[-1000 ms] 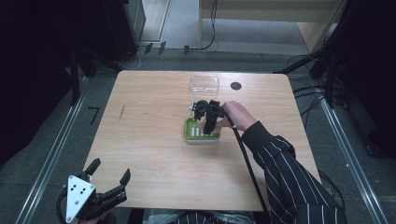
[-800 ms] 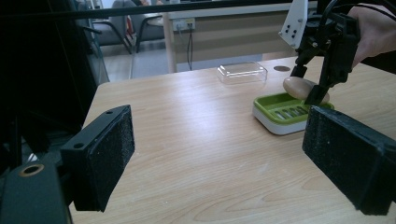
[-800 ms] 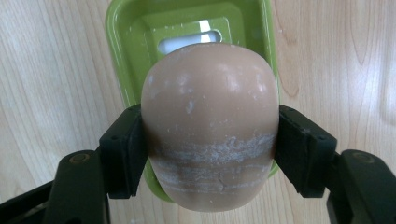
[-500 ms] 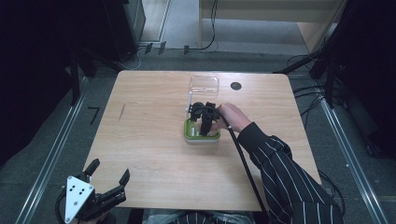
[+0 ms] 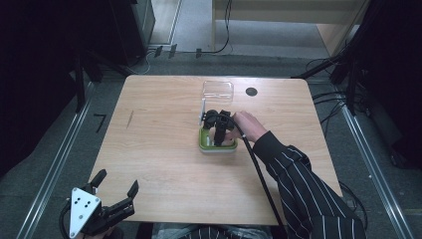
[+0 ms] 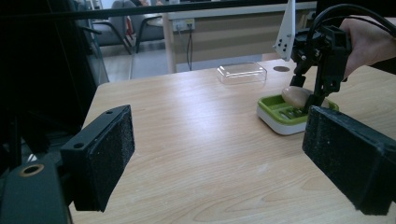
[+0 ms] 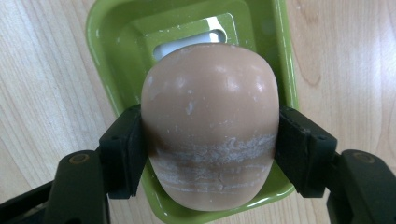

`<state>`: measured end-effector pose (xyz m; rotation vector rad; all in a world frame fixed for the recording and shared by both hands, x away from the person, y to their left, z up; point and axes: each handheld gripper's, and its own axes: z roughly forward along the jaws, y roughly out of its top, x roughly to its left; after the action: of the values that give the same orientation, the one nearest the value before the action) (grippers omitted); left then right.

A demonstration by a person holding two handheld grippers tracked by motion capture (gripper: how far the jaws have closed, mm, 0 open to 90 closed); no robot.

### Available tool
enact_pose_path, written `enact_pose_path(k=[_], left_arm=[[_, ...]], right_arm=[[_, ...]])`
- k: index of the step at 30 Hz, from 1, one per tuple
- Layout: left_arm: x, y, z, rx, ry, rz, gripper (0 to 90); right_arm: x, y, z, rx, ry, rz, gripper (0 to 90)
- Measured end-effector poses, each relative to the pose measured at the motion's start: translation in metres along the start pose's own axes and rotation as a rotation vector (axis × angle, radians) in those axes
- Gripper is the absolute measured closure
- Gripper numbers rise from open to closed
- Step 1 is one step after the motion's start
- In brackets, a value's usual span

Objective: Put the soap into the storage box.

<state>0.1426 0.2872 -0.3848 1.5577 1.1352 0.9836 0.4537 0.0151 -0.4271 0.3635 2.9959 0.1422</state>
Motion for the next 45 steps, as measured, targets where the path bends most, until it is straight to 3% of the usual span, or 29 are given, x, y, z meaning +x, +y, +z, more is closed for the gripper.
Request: enact_pose_path(k=[19,36,40,45], left_arm=[[-0.001,0.001,0.004,-0.002,-0.014,0.004,9.6],[-0.006,0.004,0.010,0.003,-0.026,0.012,9.6],[-0.007,0.004,0.012,0.004,-0.032,0.021,9.6],[-0.005,0.004,0.010,0.000,-0.029,0.011,9.6]], right_arm=[[-0.003,-0.004,0.010,0.017,0.005,0.079,32.5],[-0.007,-0.011,0.011,-0.028,0.015,0.121,31.7],[-0.008,-0.014,0.006,-0.057,0.014,0.144,26.6],[-0.009,-0.016,0.004,-0.057,0.014,0.149,26.4]])
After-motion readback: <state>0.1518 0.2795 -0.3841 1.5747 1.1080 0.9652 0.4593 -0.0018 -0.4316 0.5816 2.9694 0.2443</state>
